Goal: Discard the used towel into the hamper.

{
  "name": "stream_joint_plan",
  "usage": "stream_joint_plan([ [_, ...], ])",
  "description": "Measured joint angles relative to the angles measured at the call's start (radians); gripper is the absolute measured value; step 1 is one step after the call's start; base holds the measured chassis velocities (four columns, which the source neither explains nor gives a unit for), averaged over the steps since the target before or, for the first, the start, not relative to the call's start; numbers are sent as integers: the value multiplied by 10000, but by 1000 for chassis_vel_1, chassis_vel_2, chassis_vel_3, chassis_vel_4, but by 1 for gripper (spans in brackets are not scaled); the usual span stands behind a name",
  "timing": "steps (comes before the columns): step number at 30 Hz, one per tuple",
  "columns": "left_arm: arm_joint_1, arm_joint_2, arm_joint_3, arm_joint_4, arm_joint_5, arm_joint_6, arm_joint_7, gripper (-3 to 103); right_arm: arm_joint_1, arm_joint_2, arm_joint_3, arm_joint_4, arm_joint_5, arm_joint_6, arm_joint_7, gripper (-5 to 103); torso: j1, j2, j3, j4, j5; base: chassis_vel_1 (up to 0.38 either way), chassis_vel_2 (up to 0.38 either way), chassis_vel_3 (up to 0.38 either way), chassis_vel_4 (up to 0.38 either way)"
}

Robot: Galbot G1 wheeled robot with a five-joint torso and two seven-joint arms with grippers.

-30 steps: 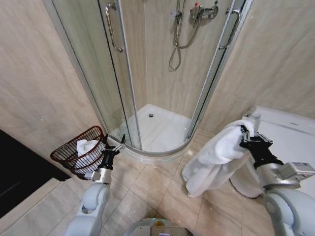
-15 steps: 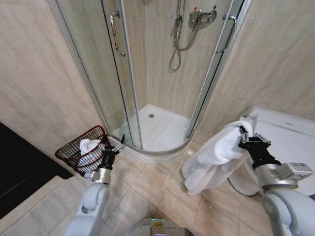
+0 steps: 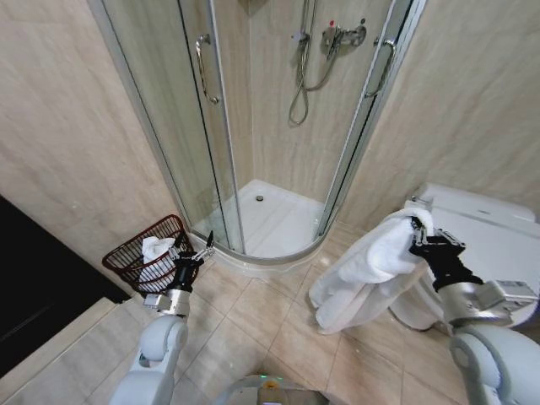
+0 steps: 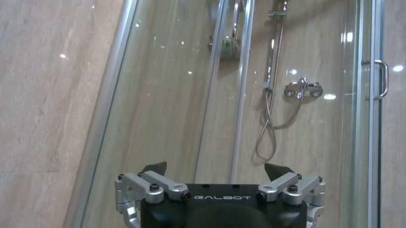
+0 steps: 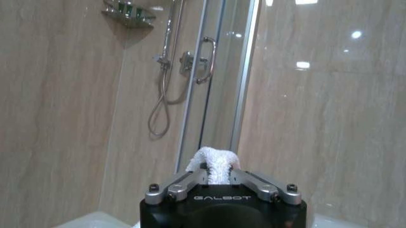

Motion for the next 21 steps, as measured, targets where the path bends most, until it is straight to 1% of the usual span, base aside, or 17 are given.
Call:
stream_joint_plan([
  [7,16,-36,34,-26,27,-3,19,100,-59,32,12,0,0,72,-17,3,132,331,196,0,0,56,-51,-55,52],
  [12,22,-29,25,-27,28,-2,14,100,-76,64,12,1,-7,125,-43,3,195,495,298,0,1,38,-50,-54,59],
  [20,45,-46,38,-61,26,35,3,100,-98,118,-69,0,-123,198,-110,3,355,880,528,0,0,22,-15,-16,16],
  [21,45,-46,38,-61,26,35,3,100,-98,118,-69,0,-123,198,-110,3,355,880,528,0,0,63,-36,-49,42],
])
